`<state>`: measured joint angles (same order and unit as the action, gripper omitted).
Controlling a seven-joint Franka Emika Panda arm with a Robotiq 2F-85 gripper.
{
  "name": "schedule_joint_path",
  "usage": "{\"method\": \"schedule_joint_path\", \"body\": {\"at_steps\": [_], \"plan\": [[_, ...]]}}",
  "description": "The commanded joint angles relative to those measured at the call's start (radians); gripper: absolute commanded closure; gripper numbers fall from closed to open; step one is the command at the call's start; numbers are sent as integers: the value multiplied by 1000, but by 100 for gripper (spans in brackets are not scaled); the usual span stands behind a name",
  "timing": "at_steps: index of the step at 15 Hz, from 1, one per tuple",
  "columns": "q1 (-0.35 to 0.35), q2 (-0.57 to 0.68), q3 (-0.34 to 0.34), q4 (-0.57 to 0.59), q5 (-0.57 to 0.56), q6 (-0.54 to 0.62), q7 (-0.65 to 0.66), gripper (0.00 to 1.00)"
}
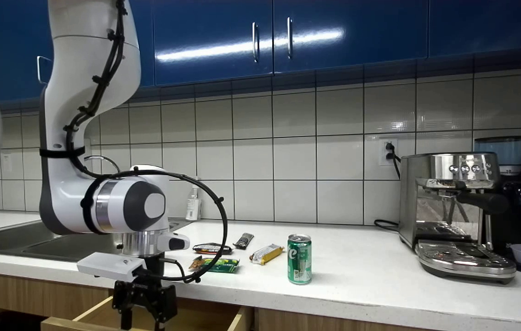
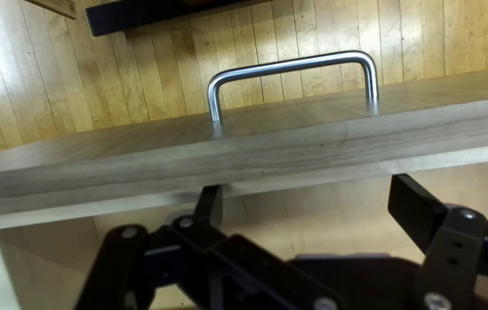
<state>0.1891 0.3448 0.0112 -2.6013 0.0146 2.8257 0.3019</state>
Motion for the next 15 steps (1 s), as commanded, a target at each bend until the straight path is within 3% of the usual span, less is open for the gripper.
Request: {"method": "schedule_joint_path", "body": {"at_steps": [1, 15], "plan": [[-12, -71, 22, -80, 23, -20, -19, 0], [28, -197, 10, -228, -22, -58, 30, 0]]}}
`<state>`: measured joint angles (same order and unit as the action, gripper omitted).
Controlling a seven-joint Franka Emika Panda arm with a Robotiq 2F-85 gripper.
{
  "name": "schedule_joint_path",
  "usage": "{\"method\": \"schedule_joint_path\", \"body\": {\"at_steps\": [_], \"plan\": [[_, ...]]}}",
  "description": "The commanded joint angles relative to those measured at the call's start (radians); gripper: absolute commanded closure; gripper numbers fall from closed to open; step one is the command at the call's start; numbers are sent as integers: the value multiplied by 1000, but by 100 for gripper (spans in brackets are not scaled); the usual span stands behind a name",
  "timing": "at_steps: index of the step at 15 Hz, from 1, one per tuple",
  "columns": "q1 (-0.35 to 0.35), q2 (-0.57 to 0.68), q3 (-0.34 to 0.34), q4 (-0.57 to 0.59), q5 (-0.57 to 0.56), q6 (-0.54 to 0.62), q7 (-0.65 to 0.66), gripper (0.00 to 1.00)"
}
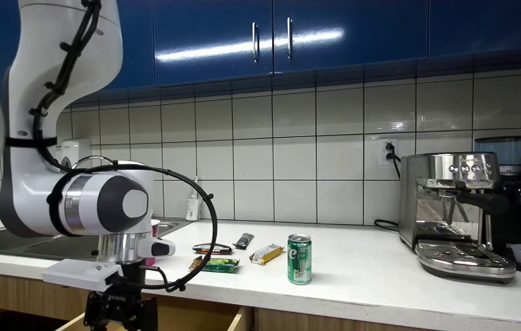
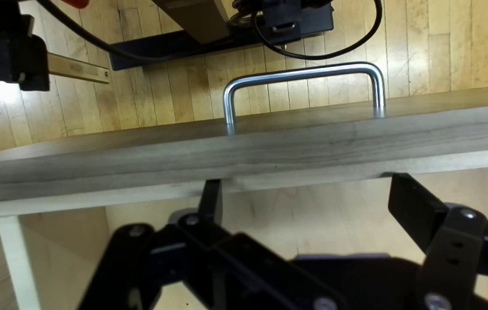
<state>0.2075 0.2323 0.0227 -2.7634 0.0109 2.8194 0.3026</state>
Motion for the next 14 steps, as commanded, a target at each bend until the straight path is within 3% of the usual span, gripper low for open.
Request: {"method": "schedule_joint_path", "body": {"at_steps": [1, 5, 6, 14], "plan": [[11, -47, -3, -8, -23, -78, 33, 0], [10, -93, 0, -53, -41, -99, 36, 0], [8, -63, 0, -7, -43, -118, 35, 0], [-31, -161, 14, -22, 6, -159, 12, 0]]}}
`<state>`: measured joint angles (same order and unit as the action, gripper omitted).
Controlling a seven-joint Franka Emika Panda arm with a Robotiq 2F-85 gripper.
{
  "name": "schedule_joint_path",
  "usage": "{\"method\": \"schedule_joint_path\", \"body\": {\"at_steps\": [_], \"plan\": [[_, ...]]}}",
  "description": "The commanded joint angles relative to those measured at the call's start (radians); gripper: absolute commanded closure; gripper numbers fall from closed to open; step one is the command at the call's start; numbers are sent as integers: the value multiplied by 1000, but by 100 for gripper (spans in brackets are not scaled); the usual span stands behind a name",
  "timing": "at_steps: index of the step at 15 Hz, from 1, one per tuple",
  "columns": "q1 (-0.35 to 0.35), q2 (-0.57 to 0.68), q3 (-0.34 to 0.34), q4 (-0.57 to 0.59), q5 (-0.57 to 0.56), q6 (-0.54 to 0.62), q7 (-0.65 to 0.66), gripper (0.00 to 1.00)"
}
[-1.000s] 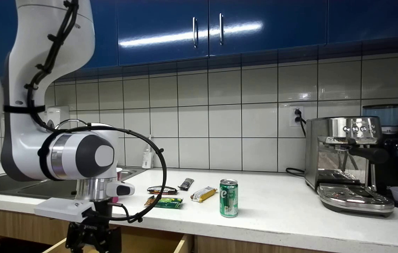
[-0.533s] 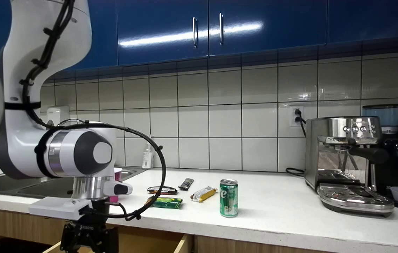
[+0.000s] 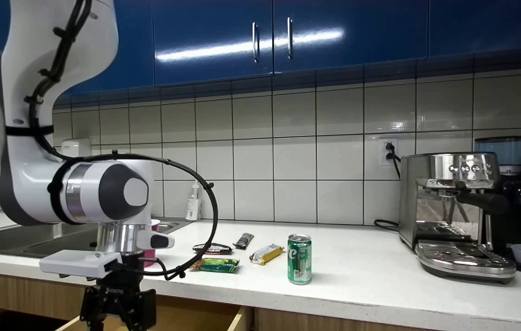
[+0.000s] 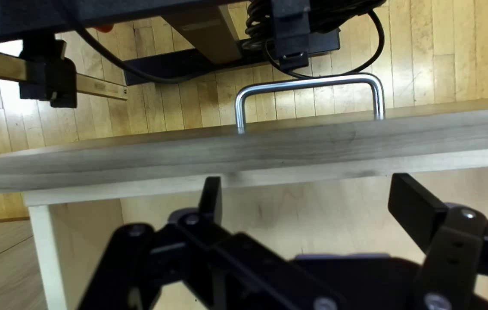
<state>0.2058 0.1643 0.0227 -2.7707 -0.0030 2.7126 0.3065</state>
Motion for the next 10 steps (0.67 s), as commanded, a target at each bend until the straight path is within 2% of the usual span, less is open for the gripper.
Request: {"method": "schedule_joint_path", "body": {"at_steps": [1, 10], "plan": [[-36, -114, 15, -18, 28, -56, 5, 0], [-102, -276, 12, -1, 46, -98, -27, 0]]}}
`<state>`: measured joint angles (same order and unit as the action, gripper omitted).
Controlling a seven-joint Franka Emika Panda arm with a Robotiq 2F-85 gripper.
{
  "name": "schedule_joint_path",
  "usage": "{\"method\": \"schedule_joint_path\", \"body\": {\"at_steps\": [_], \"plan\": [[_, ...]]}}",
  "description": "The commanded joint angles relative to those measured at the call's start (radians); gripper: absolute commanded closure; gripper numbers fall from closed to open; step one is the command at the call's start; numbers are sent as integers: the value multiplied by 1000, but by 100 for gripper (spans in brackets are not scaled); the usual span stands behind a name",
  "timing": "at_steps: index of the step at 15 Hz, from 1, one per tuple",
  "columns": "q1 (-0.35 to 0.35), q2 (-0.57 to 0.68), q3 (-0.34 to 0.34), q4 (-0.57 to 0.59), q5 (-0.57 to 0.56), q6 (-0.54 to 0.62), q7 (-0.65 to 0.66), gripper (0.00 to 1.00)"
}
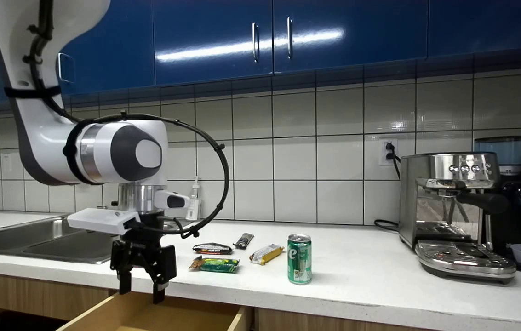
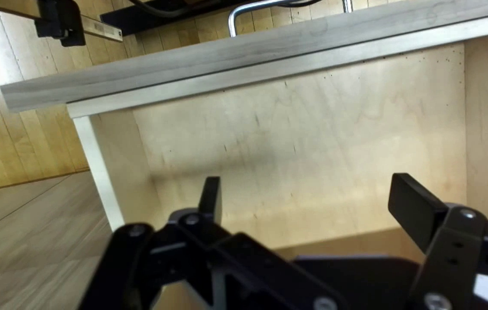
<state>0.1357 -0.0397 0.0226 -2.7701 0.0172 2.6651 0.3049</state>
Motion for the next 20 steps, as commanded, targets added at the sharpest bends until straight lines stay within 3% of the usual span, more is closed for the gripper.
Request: {"method": "schedule_joint_path", "body": {"at_steps": [1, 12, 20], "plan": [[-38, -82, 12, 1, 30, -54, -29, 0], [-95, -54, 3, 131, 45, -150, 26, 0], [-119, 57, 0, 290, 17, -199, 292, 0]]}}
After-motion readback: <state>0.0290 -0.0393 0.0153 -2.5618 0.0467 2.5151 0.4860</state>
